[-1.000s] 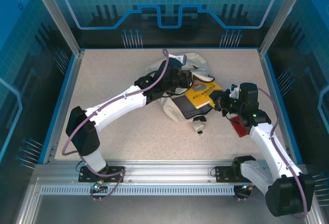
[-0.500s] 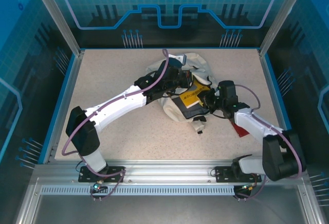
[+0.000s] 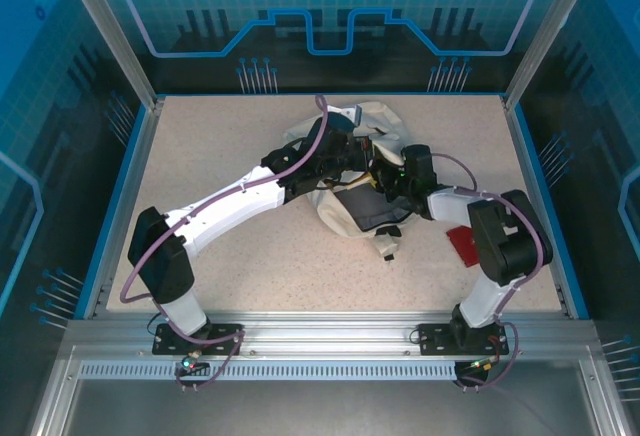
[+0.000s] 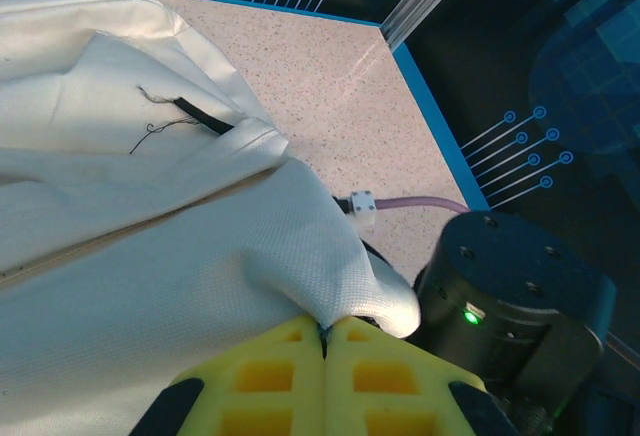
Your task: Pack the student bag
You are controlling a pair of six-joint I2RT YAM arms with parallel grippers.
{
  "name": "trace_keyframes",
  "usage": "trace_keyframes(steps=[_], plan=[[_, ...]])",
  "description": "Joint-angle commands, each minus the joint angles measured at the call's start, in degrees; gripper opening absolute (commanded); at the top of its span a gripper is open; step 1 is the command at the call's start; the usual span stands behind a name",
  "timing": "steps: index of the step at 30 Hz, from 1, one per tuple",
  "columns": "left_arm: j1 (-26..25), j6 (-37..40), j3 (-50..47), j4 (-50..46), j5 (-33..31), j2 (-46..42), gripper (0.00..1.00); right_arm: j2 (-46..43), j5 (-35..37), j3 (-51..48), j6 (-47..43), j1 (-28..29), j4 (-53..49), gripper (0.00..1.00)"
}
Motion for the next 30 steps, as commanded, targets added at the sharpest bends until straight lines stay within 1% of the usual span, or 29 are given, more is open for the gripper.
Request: trace_keyframes(steps=[1, 5, 7, 8, 10, 12, 16, 20, 21, 22, 24, 26, 27, 28, 30], plan=[[0.4, -1.7, 0.5, 2.1, -0.6, -2.9, 0.0, 3.4, -0.3, 3.9, 0.4, 0.1, 1.2, 0.18], [0.9, -2.3, 0.4, 1.9, -0.3, -2.5, 0.0, 2.2, -1.8, 2.7, -0.8, -0.1, 0.1, 0.38], [1.2, -2.4, 0.3, 1.5, -0.2, -2.2, 0.0, -0.6, -2.8, -0.7, -2.1, -0.6, -2.6, 0.51], [1.4, -2.5, 0.2, 1.3, -0.1, -2.1, 0.0, -1.9, -3.5, -1.7, -2.8, -0.9, -4.2, 0.55], [1.7, -2.9, -0.3, 1.2, 0.3, -1.9, 0.0, -5.7, -4.8, -4.1, -4.9, -1.4, -8.5, 0.61], [2.0, -3.4, -0.7, 1.0, 0.7, -1.7, 0.0, -9.8, -4.7, -6.7, -6.6, -1.6, -14.8, 0.62], [2.5, -4.1, -1.9, 0.6, 1.9, -1.7, 0.0, -19.4, -2.8, -14.2, -8.0, -1.7, -22.9, 0.56], [2.6, -3.3, -2.6, -0.5, 4.7, -1.3, 0.0, -29.8, 3.6, -17.1, -12.5, -2.3, -36.5, 0.54], [2.6, -3.2, -2.8, -1.2, 5.6, -1.2, 0.05, -32.9, 5.9, -16.9, -14.1, -2.6, -40.7, 0.53], [2.6, -3.1, -2.9, -2.0, 6.2, -1.2, 0.15, -35.4, 7.9, -16.5, -15.4, -2.8, -43.9, 0.53], [2.7, -3.3, -3.8, -3.6, 6.3, -1.6, 0.46, -40.7, 13.4, -14.6, -18.6, -2.9, -51.1, 0.54], [3.3, -3.7, -5.1, -4.7, 6.0, -2.6, 0.64, -44.4, 16.9, -12.4, -21.8, -2.9, -55.5, 0.56], [4.0, -4.1, -6.2, -4.9, 6.0, -3.4, 0.7, -45.5, 18.1, -10.9, -23.5, -2.9, -57.6, 0.58], [4.6, -4.5, -7.2, -5.0, 6.0, -4.1, 0.74, -46.1, 18.8, -9.4, -24.7, -2.7, -59.3, 0.59], [6.6, -5.7, -10.2, -5.1, 6.0, -6.0, 0.77, -45.6, 18.8, -5.6, -29.0, -1.9, -61.2, 0.61]])
